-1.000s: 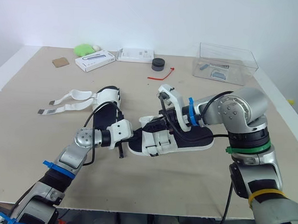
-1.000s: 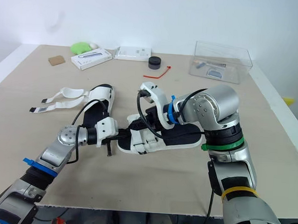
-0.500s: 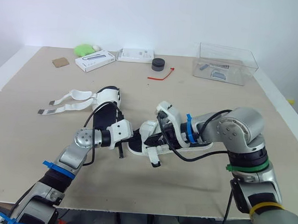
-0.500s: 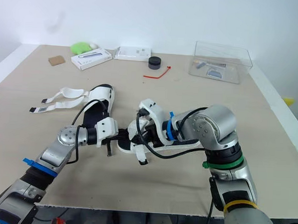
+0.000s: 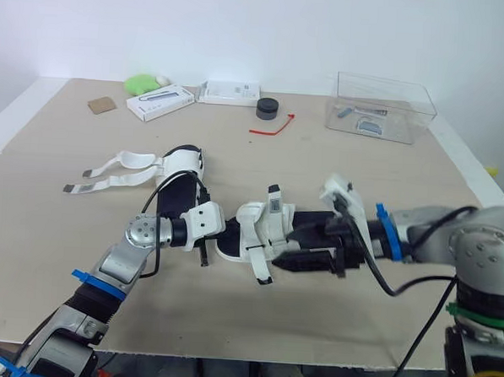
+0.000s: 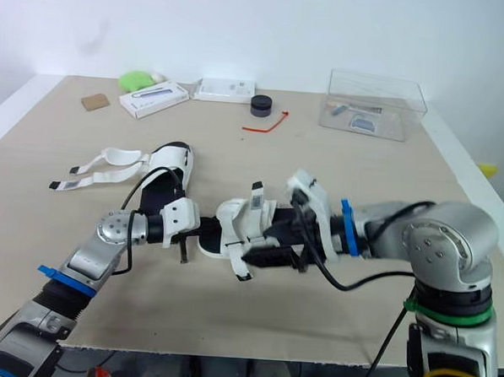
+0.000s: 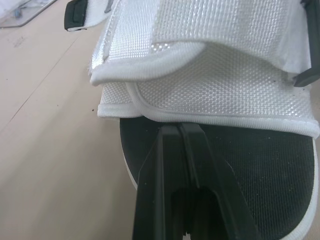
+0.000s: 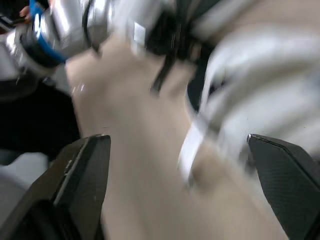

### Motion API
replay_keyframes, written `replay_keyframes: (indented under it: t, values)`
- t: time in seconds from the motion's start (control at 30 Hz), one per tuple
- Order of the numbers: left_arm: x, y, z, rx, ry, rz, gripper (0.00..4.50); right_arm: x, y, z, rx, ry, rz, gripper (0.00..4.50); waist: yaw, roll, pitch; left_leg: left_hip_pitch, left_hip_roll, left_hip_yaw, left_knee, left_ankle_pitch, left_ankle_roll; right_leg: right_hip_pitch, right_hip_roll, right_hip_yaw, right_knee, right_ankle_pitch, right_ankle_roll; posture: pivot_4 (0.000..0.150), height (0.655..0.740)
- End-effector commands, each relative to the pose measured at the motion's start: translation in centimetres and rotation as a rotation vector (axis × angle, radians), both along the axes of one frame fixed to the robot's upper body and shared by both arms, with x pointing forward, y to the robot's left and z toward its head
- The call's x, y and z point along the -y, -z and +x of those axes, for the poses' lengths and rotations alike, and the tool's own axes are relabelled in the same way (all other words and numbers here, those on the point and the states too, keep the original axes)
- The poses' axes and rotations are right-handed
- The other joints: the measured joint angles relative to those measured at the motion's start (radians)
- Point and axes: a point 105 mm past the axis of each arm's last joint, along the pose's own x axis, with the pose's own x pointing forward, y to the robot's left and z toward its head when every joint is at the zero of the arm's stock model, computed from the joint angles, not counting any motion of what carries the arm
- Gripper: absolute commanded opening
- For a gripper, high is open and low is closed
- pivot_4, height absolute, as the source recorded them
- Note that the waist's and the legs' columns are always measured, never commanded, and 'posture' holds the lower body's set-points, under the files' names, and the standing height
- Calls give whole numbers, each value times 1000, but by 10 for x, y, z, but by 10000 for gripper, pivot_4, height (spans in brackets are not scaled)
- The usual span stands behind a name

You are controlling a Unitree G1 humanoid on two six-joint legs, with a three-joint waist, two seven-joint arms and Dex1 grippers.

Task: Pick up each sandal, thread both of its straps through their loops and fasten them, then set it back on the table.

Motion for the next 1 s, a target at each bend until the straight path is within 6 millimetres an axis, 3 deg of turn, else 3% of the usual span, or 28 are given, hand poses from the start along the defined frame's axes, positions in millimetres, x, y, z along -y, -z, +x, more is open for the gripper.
replay_keyframes:
  t: [0.03,0.07,0.33,0.47,0.53,0.7,1.0]
  values:
    - [-10,28,-4,-84,-22,95,0,-3,13,-8,-11,1,-8,44541,-1,0,0,0,0,0,0,0,0,0,1,0,0,0,0,1500,7400]
    - [-10,28,-3,-84,-22,95,0,-5,19,-6,-9,21,-14,44541,-2,0,0,0,0,0,0,0,0,0,2,2,0,-4,6,1500,7400]
    - [-10,27,-4,-81,-19,99,0,-24,37,5,-5,81,-8,44541,-2,0,0,1,2,0,0,1,2,0,6,6,1,-3,6,1500,7400]
    - [-11,26,-3,-78,-23,99,0,-30,42,5,1,72,-24,32838,-2,0,0,1,1,1,0,1,2,0,5,6,1,-3,6,1500,7400]
    - [-11,26,-3,-78,-25,99,0,-28,46,-1,-17,54,-44,21863,-2,0,0,1,1,1,0,1,2,0,5,6,1,-3,6,1500,7400]
    - [-11,27,-3,-80,-28,98,0,-27,50,-11,-60,34,-52,319,-2,0,0,1,1,1,0,1,2,0,5,6,1,-3,6,1500,7400]
    - [-11,29,-3,-86,-33,96,0,-20,54,-30,-132,-53,-88,95,-2,0,0,1,2,1,0,1,2,0,5,6,1,-3,6,1500,7400]
